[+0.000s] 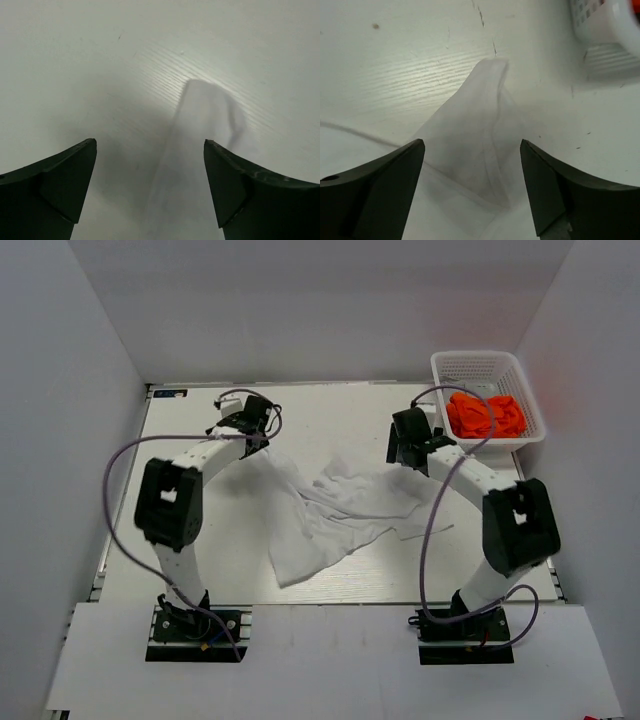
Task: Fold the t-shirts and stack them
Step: Flatten out the tshirt
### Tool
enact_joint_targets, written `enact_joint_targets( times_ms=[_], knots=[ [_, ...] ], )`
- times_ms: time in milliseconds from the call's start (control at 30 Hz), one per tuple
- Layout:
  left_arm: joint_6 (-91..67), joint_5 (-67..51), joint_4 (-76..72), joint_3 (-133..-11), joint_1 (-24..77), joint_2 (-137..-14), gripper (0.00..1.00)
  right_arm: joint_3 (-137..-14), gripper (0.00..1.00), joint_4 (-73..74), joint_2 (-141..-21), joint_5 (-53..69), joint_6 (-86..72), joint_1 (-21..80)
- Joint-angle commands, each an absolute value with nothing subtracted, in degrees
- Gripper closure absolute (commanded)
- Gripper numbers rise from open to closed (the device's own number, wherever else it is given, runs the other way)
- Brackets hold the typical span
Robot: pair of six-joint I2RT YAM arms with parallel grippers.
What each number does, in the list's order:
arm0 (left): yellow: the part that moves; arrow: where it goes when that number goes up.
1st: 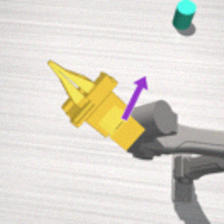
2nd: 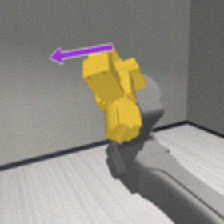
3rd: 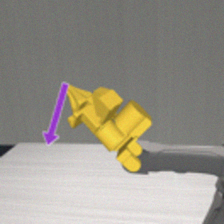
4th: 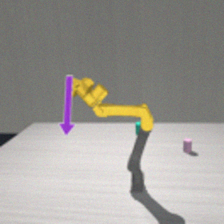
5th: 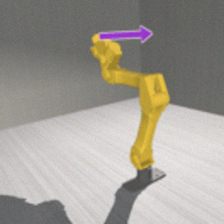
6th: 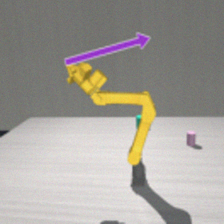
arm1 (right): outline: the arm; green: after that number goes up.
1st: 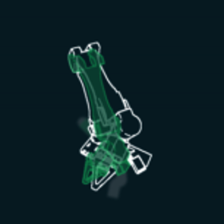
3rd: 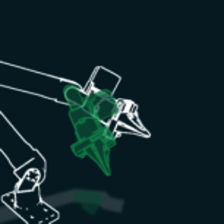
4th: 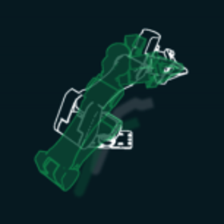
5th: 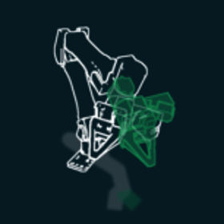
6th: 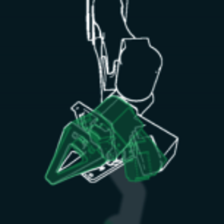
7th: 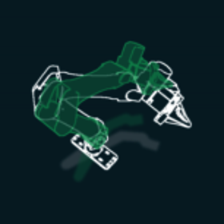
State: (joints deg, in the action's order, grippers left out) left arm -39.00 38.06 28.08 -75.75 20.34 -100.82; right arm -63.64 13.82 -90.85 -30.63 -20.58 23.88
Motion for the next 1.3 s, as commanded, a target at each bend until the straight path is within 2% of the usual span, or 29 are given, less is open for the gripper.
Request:
enact_joint_targets(
  times_ms=[0,33,133,200,267,467,633,833,900,1000,1133,1267],
  knots=[
    [-46.31,42.71,43.82,-89.62,17.67,-106.50,0.01,-72.59,0.14,18.71,-94.82,-25.06,-24.17,21.80],
    [-46.84,42.71,47.08,-91.04,17.67,-108.00,0.01,-72.95,0.10,18.29,-95.09,-23.31,-23.39,21.88],
    [-46.24,40.09,45.36,-88.00,17.67,-106.01,0.01,-68.57,0.10,15.49,-92.91,-21.54,-22.94,21.62],
    [-45.09,36.76,41.32,-81.87,17.67,-102.59,0.01,-66.36,0.10,15.56,-90.88,-21.53,-22.94,21.27],
    [-42.99,31.57,37.21,-74.93,18.88,-96.96,0.01,-63.74,0.10,15.82,-89.22,-20.40,-23.03,21.01],
    [-37.44,3.66,26.30,-56.09,21.52,-86.41,0.01,-52.68,0.10,12.49,-84.12,-9.80,-23.39,21.00],
    [-37.44,-5.79,16.89,-47.13,26.18,-83.67,0.01,-46.86,0.10,7.83,-83.49,-3.61,-23.47,21.09],
    [-38.50,-4.41,15.21,-52.20,28.04,-95.08,0.01,-46.58,0.10,4.75,-90.60,3.16,-23.20,21.36],
    [-39.11,-3.87,18.78,-54.48,26.30,-98.86,0.01,-48.59,0.10,4.57,-94.28,4.65,-23.29,21.36],
    [-40.78,4.55,23.37,-61.50,25.14,-106.24,0.01,-50.70,0.10,3.26,-96.67,5.10,-23.99,21.45],
    [-40.17,5.19,25.39,-70.03,20.14,-114.42,0.01,-56.84,0.10,3.43,-101.51,3.35,-25.40,21.44],
    [-38.77,7.55,30.84,-81.54,17.06,-117.51,0.01,-61.59,0.10,3.87,-101.87,0.27,-24.79,20.92]
  ],
)
